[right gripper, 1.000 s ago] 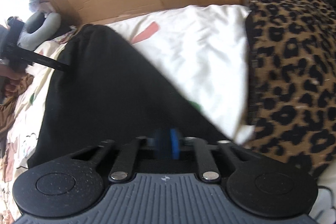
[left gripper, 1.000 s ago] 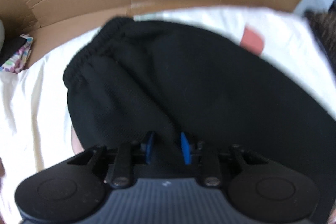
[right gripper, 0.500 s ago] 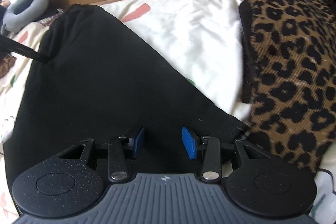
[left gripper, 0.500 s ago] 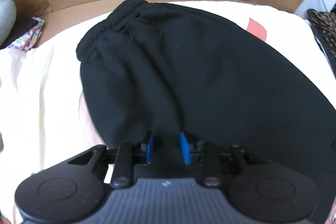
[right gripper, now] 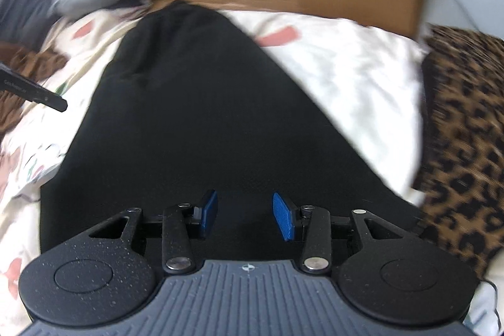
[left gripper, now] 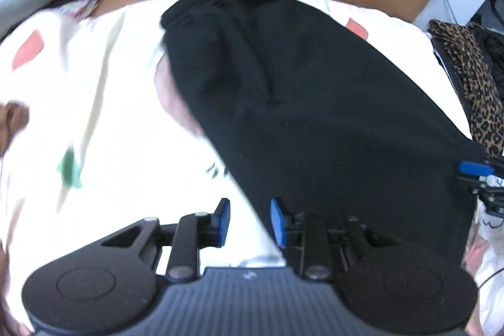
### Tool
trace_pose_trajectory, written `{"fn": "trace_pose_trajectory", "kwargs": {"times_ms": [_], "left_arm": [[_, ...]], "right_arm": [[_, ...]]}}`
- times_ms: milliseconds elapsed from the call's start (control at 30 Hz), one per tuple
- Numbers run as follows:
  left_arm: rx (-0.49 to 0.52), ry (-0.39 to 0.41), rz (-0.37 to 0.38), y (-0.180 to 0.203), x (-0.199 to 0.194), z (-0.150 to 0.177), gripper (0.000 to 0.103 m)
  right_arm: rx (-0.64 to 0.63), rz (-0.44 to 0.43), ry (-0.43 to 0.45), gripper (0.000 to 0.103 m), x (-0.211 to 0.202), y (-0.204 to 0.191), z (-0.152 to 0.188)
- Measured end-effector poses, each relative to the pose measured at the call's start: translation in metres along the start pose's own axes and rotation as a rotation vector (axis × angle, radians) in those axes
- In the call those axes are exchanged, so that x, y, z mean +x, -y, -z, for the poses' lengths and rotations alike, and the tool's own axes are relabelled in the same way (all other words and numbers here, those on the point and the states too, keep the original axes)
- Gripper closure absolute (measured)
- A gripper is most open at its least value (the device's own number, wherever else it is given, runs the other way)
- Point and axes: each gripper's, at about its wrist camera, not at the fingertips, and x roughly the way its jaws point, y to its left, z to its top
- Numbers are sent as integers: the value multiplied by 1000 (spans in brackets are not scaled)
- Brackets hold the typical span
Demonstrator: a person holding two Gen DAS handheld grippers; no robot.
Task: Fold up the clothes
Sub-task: 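Move both open grippers down the shorts to the leg hem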
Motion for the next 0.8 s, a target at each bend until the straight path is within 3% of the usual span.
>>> {"fn": "trace_pose_trajectory", "kwargs": {"times_ms": [267, 367, 500, 800], "left_arm": [[-115, 55, 56, -14, -11, 52, 69], [-109, 82, 68, -10, -3, 72, 69], [-105, 88, 119, 13, 2, 105, 67], [-56, 97, 156, 15, 5, 132, 64]], "right_arm": [[-103, -49, -49, 61, 16, -41, -7], [-160, -16, -104, 64, 22, -46, -2], [-223, 2, -202, 76, 25, -42, 12], [-236, 34, -285, 77, 4, -27, 33]]}}
